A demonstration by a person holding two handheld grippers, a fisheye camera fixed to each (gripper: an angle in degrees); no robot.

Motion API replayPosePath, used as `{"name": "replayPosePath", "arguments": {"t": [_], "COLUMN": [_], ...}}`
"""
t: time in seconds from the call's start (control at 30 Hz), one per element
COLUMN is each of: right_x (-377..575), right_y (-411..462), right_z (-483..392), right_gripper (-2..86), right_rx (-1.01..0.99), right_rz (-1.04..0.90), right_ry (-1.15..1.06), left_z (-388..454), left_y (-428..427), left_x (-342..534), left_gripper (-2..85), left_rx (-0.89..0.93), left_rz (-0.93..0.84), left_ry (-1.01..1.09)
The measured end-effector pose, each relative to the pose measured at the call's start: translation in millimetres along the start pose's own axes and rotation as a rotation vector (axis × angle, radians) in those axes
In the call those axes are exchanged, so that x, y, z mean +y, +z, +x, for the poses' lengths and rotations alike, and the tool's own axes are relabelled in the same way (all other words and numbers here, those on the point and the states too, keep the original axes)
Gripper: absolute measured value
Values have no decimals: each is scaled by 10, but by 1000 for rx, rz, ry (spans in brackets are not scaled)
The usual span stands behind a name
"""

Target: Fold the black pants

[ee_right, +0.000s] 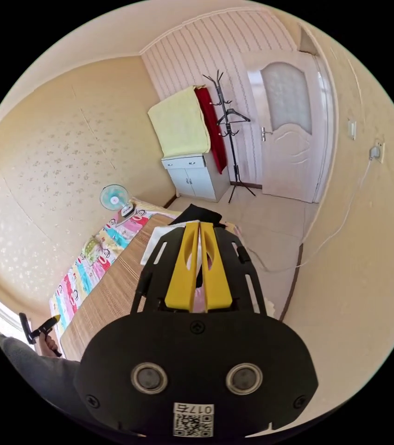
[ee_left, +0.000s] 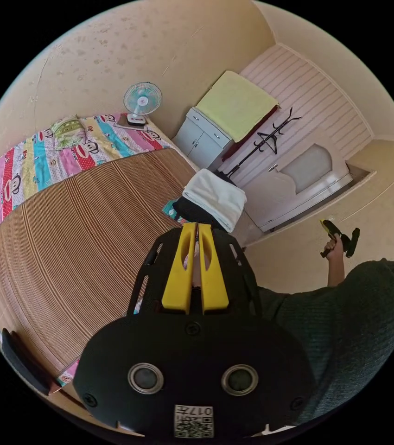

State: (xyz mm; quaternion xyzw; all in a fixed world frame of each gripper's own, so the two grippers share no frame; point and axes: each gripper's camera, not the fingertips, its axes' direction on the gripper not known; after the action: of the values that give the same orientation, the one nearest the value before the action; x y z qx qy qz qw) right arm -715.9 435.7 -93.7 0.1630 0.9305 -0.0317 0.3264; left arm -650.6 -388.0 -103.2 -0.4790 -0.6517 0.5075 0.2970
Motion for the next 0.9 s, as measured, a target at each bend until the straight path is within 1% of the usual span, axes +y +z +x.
{"name": "replayPosePath", "arguments": {"t": [0.03,0.1,0.2,0.3,0.37,0.43,0.53,0.6,0.73,0.83,0.9], "right_x": [-71,-337,-672,-915,-974,-993,-1047,-1137,-1383,-1677,-1875], "right_y": [71,285,443,483,492,558,844,1146,1690,2228,2643], "right_z": [14,113,380,774,1020,1267,1636,1764,1636,1279,855], "right_gripper": [2,2,2,3,3,3,3,4,7,13,21], "right_rx": [1,55,124,103,103,116,95,40,-40,-164,-261], "right_rz": [-18,-44,-76,-107,-124,-151,-258,-336,-392,-446,-487], "right_ry": [-26,-147,-269,-337,-370,-370,-313,-290,-318,-352,-405], "left_z": [71,180,363,648,1016,1314,1678,1757,1562,1223,1029], "left_y": [160,399,862,1458,2094,2444,2741,2865,3176,3360,3459], "left_x": [17,24,-32,-183,-461,-639,-816,-853,-794,-772,-807], "left_gripper": [-10,-10,-10,-10,-10,-10,-10,-10,-10,-10,-10], "left_rx": [-18,-49,-99,-6,60,56,70,48,20,-29,-58], "left_rz": [-5,3,33,66,-62,-124,-103,-97,-158,-206,-215], "left_ry": [10,19,-41,-54,43,119,233,245,202,131,121]}}
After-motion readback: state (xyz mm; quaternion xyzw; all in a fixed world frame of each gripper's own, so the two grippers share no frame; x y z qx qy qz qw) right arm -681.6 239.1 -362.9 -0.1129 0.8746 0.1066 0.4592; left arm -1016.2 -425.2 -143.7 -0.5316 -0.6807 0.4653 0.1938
